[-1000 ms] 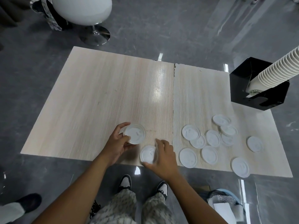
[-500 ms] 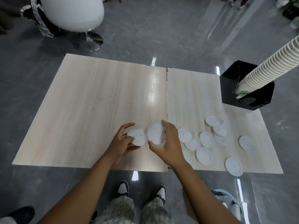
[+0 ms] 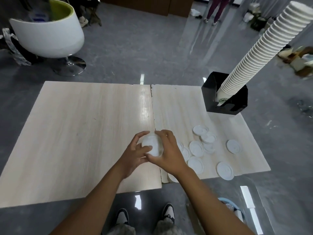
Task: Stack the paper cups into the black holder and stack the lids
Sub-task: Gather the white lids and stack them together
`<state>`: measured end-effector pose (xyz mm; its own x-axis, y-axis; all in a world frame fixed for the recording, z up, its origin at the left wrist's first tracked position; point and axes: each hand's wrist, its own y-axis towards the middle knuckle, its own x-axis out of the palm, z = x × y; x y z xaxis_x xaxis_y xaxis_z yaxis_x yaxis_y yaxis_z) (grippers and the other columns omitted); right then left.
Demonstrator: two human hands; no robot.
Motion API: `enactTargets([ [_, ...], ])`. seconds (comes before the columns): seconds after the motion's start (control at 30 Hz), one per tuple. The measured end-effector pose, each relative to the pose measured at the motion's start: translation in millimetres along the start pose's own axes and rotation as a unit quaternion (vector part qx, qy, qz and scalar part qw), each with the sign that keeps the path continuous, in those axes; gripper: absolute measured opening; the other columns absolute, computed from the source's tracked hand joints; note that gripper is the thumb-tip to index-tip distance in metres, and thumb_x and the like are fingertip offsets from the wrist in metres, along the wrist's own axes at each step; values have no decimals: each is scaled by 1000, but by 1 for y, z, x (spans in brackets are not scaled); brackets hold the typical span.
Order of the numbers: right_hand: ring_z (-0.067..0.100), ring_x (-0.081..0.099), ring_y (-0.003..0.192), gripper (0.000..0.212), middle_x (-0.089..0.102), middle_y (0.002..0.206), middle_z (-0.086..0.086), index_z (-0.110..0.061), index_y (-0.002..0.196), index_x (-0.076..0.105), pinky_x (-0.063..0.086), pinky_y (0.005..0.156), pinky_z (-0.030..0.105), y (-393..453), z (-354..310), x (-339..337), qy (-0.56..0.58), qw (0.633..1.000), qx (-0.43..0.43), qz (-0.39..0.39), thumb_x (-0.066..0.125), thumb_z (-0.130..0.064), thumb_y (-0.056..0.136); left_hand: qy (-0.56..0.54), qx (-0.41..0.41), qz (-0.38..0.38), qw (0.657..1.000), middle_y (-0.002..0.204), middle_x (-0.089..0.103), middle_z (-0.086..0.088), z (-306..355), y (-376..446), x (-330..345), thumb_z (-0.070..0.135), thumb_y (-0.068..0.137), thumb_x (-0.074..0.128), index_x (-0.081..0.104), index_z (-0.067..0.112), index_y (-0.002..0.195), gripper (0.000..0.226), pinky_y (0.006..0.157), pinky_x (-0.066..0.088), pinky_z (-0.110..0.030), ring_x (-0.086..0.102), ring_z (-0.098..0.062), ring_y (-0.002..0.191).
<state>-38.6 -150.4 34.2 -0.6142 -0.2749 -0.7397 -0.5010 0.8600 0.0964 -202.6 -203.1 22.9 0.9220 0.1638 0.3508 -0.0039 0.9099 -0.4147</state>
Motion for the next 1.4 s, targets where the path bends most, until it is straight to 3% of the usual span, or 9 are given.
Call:
enactTargets([
  [0.17, 14, 45, 128, 91, 44, 145, -4, -26, 150, 39, 49, 106, 39, -2, 25, -19, -7, 1000, 0, -27, 75, -64, 76, 23, -10, 31, 999, 137, 58, -3, -8, 13, 31, 9, 98, 69, 54, 47, 135, 56, 93, 61, -53, 61, -35, 123],
  [0.3, 15, 41, 137, 103, 39, 153, -5, -27, 155, 33, 38, 113, 32, -5, 65, -44, 21, 999, 5, -50, 67, -78, 72, 11, -21, 77, 997, 133, 57, -3, -15, 23, 53, 1, 99, 64, 54, 42, 134, 55, 89, 63, -47, 62, -35, 118],
  [0.4, 14, 44, 132, 93, 43, 148, -6, -27, 150, 41, 42, 111, 33, -18, 103, -60, 17, 998, 3, -59, 72, -70, 73, -19, -30, 117, 993, 135, 54, -4, -30, 28, 59, -5, 97, 63, 55, 39, 135, 59, 91, 62, -51, 62, -36, 119],
  [0.5, 15, 46, 127, 87, 44, 147, -4, -28, 146, 44, 46, 108, 36, -41, 135, -60, -11, 993, 2, -119, 79, -60, 74, -72, -30, 167, 983, 139, 52, -8, -50, 28, 61, -11, 94, 61, 60, 36, 132, 60, 91, 61, -56, 60, -40, 123],
  [0.7, 23, 50, 120, 82, 49, 141, 2, -23, 144, 48, 48, 101, 41, -74, 159, -41, -31, 982, -1, -188, 76, -56, 75, -150, -35, 210, 966, 143, 51, -15, -78, 20, 71, -15, 96, 52, 57, 24, 136, 56, 79, 65, -45, 60, -38, 121],
  [1.03, 28, 51, 121, 89, 51, 137, 5, -28, 150, 43, 49, 95, 45, -73, 164, -11, -98, 976, 41, -189, 78, -55, 73, -194, -65, 208, 957, 140, 50, -15, -99, 13, 62, -12, 98, 48, 60, 25, 131, 51, 82, 64, -50, 59, -42, 121],
  [1.2, 31, 53, 122, 89, 50, 139, 8, -23, 144, 47, 54, 90, 48, -71, 155, -2, -116, 976, 62, -174, 79, -63, 71, -196, -69, 199, 958, 137, 52, -13, -96, 12, 55, -9, 98, 48, 63, 29, 126, 49, 89, 62, -54, 60, -42, 121],
  [1.4, 31, 52, 124, 94, 51, 143, 9, -19, 151, 41, 49, 93, 45, -69, 146, 3, -143, 975, 66, -159, 76, -63, 75, -181, -71, 188, 963, 136, 51, -13, -85, 12, 48, -8, 100, 47, 60, 28, 130, 49, 90, 62, -54, 62, -40, 115],
])
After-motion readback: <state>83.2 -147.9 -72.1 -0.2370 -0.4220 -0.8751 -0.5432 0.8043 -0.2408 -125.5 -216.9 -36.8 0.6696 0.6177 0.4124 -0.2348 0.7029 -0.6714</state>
